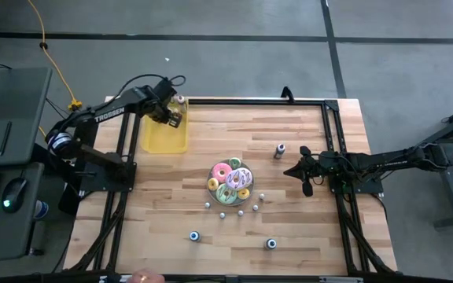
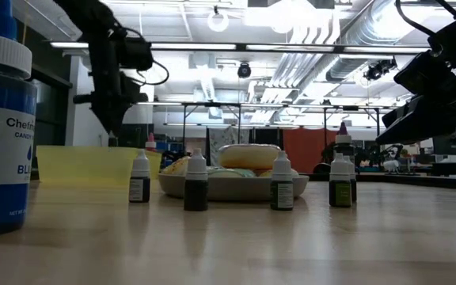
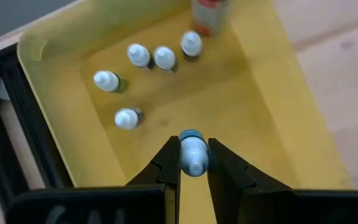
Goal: Pick & Place food coloring
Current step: Put the small blue food coloring bottle into the yellow bin
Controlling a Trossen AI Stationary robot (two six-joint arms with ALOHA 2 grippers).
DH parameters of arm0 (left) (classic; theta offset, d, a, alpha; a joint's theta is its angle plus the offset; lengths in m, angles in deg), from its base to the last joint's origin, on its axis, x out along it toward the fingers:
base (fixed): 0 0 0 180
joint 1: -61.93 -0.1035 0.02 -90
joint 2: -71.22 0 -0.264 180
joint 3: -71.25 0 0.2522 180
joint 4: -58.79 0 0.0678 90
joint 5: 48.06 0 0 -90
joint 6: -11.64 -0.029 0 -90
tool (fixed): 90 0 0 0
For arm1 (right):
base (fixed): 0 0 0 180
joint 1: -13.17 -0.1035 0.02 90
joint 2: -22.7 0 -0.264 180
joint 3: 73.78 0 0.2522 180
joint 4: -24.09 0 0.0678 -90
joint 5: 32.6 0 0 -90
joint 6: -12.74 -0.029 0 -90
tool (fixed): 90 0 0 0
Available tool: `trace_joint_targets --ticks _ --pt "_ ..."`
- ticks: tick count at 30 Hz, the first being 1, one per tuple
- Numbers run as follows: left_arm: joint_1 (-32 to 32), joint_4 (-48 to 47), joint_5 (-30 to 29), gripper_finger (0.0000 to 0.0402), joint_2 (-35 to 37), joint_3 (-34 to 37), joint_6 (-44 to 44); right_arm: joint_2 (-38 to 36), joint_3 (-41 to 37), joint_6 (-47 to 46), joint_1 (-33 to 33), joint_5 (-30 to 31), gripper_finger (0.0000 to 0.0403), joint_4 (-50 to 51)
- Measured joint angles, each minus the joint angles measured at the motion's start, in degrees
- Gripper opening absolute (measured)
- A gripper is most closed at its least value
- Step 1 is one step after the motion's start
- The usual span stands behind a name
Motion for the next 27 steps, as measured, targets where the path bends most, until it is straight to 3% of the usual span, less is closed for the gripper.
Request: trace_joint_targets --ticks 13,27 --pt "-5.58 11.35 0.65 0.0042 -0.18 7.57 0.42 0.0 -0.01 0.0 0.0 0.0 0.0 0.0" --pt "-5.81 15.9 1.32 0.0042 -6.91 7.94 -0.15 0.01 0.0 0.0 -0.01 0.0 0.0 0.0"
